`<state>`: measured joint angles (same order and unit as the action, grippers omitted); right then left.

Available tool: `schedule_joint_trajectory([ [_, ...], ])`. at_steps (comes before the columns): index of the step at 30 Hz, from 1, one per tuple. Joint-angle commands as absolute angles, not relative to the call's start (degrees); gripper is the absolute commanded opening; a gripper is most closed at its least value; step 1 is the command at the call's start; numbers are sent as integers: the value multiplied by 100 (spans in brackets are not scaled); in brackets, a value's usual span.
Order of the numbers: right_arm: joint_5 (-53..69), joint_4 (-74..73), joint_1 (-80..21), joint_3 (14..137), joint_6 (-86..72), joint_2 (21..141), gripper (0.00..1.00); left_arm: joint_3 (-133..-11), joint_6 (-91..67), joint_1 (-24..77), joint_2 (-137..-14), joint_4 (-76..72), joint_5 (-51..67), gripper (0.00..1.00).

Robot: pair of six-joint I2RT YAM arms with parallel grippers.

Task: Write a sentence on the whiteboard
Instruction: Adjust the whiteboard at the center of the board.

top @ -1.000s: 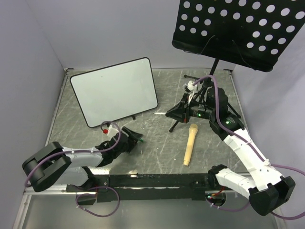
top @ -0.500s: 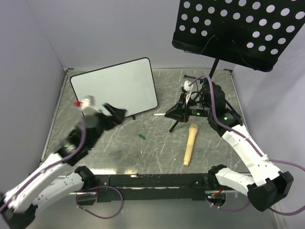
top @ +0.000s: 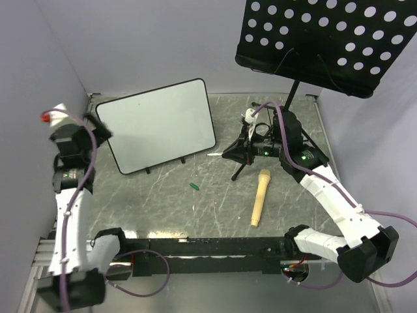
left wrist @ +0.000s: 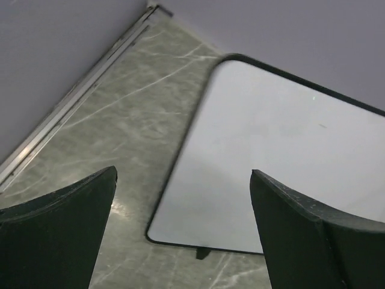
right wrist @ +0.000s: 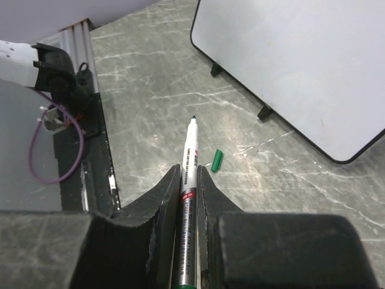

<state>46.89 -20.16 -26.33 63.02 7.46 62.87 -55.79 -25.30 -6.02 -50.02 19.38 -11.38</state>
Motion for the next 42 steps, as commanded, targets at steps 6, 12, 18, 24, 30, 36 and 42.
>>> schedule_joint_trajectory([
  [6,4596,-1442,-2926,6390,809,6486,0,-4852,-3260,-3374,-5616,151,3407,97],
  [12,4711,-1415,-3067,6284,844,6495,0,-4579,-2840,-3524,-6240,-701,4489,98],
  [18,4939,-1433,-3111,6240,870,6434,0,-4596,-1998,-3568,-6819,-1134,4921,95],
  [24,5106,-1468,-3138,6267,905,6390,0,-4974,-1258,-3595,-7619,-809,5519,79],
  [30,5185,-1485,-3146,6275,931,6354,0,-4791,-1203,-3569,-7971,-1466,6099,75],
  [36,5220,-1485,-3146,6293,932,6337,0,-5017,-468,-3138,-8217,-996,5969,71],
  [42,5221,-1468,-3155,6249,879,6284,0,-5159,-307,-3041,-8534,-949,5976,63],
])
